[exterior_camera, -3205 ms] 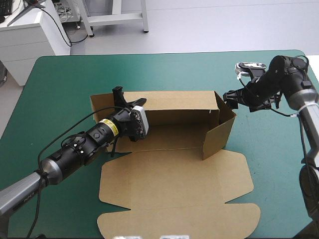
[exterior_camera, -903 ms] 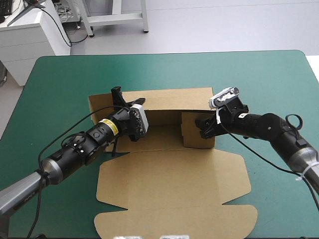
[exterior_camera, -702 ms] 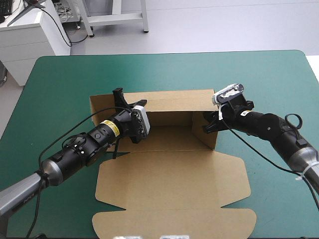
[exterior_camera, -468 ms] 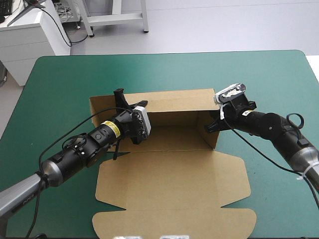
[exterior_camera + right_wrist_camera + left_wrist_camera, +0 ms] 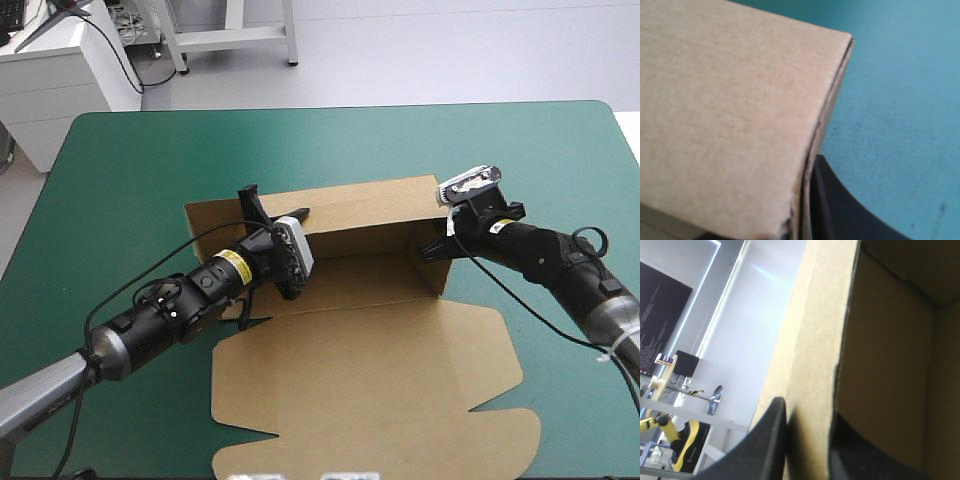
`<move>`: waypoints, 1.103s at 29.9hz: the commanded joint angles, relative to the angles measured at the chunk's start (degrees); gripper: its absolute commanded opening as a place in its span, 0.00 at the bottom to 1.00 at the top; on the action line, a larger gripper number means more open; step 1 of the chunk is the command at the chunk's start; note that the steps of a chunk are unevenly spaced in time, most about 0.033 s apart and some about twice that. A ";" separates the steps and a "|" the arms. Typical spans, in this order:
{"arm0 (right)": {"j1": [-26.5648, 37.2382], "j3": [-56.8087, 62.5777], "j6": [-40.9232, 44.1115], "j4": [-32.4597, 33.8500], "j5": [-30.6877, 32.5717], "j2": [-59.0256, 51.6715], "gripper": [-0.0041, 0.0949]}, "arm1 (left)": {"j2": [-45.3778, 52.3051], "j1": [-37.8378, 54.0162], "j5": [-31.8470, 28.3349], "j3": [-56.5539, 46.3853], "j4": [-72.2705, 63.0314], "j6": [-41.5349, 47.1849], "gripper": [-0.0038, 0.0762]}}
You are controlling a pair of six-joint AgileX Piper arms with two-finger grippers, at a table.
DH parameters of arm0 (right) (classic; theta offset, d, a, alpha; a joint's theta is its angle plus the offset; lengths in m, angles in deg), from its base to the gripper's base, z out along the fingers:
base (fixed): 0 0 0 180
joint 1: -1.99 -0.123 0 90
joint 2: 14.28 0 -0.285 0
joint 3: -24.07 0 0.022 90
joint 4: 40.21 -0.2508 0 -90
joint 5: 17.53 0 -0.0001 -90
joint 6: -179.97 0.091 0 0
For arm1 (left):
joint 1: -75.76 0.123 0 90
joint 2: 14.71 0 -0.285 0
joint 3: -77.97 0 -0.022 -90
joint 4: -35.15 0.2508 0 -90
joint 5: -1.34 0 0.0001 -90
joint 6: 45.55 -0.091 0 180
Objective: Fold the box
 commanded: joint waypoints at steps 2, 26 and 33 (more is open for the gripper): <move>-0.16 -1.39 12.12 12.98 -1.64 -1.18 0.03 | 1.25 -6.02 -2.75 3.55 -5.52 2.59 0.44; -0.16 -1.64 51.33 51.36 -2.79 -1.18 0.02 | 1.43 -15.53 32.19 26.30 -10.21 2.59 0.07; -0.16 -1.64 51.33 51.36 -2.79 -1.18 0.02 | -0.24 -10.76 51.63 36.88 -9.97 2.59 0.07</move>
